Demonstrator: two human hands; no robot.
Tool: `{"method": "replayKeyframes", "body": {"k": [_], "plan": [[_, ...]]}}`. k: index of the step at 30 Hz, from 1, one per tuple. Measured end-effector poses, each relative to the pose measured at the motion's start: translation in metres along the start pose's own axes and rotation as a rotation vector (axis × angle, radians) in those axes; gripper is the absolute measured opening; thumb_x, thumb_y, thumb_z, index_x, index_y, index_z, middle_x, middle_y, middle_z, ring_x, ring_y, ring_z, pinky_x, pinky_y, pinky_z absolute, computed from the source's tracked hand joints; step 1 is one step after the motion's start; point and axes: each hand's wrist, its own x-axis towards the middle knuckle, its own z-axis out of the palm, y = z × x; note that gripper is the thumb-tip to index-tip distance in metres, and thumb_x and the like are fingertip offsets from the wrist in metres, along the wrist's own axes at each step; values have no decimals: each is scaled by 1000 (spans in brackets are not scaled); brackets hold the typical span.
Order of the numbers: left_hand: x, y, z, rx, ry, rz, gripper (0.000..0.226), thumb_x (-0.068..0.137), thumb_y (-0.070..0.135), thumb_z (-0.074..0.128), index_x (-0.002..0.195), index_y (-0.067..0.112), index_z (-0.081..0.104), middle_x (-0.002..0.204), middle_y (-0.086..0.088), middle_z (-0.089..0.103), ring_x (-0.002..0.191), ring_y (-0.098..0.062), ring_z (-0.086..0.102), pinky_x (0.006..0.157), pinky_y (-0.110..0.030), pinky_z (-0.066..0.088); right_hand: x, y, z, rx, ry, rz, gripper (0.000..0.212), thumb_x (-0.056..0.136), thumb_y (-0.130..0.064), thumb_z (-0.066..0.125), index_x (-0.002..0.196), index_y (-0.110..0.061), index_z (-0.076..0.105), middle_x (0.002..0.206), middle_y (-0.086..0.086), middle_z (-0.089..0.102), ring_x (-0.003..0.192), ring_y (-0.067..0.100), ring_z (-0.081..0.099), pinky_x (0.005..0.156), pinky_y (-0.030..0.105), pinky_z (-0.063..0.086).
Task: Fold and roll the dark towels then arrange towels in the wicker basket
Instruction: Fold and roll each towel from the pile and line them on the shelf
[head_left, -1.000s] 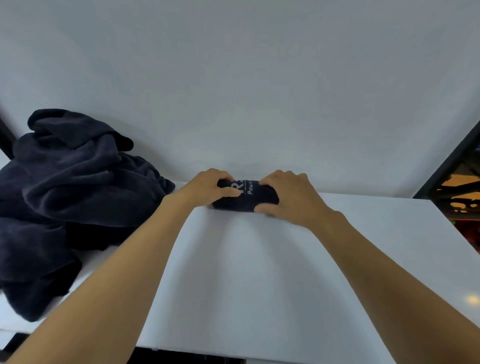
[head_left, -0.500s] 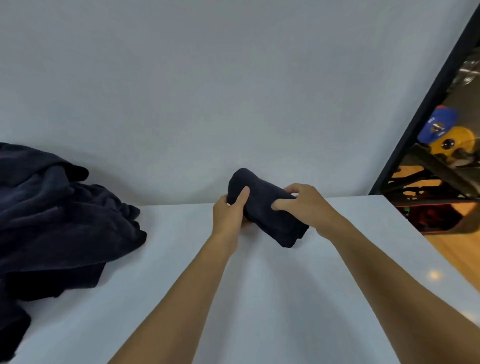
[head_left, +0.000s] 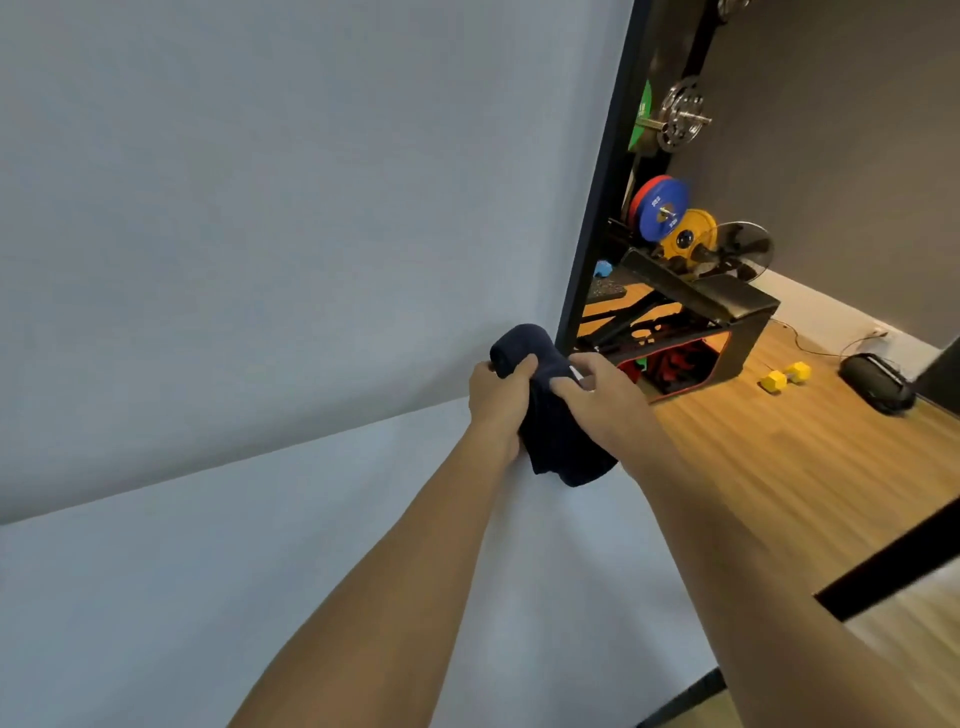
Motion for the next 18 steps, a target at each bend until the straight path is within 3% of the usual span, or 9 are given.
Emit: {"method": "replayKeyframes", "body": {"k": [3, 6, 12, 15, 18], "plan": [[17, -2, 19, 64, 55, 12, 44, 90, 33, 64, 126, 12, 51, 116, -9, 63, 105, -27, 62, 92, -44, 54, 14, 12, 0, -108, 64, -111, 43, 92, -49, 52, 130, -29, 51, 120, 1, 60, 105, 19, 59, 87, 35, 50], [30, -2, 28, 186, 122, 69, 44, 91, 39, 62, 122, 8, 54, 113, -11, 64, 102, -27, 62, 86, -39, 55, 20, 14, -3, -134, 129, -164, 40, 94, -40, 52, 134, -32, 50, 123, 3, 58, 109, 22, 59, 89, 37, 50], [33, 1, 20, 671, 245, 249, 49, 94, 51, 50, 104, 6, 64, 97, -9, 67, 89, -27, 64, 66, -33, 44, 26, 15, -4, -176, 84, -157, 36, 98, -28, 53, 133, -34, 54, 127, 7, 54, 116, 28, 55, 92, 41, 47], [29, 6, 13, 668, 218, 210, 52, 87, 56, 59, 101, 6, 64, 91, -10, 69, 82, -28, 67, 66, -35, 52, 28, 14, -8, -178, 48, -127, 35, 99, -28, 52, 133, -34, 54, 130, 7, 53, 117, 28, 55, 93, 41, 47], [19, 15, 6, 552, 135, 143, 43, 87, 49, 63, 89, 6, 67, 87, -14, 71, 81, -34, 69, 76, -46, 60, 24, 7, -12, -248, 61, -121, 37, 99, -29, 51, 135, -35, 53, 130, 7, 54, 117, 29, 55, 96, 46, 47]]}}
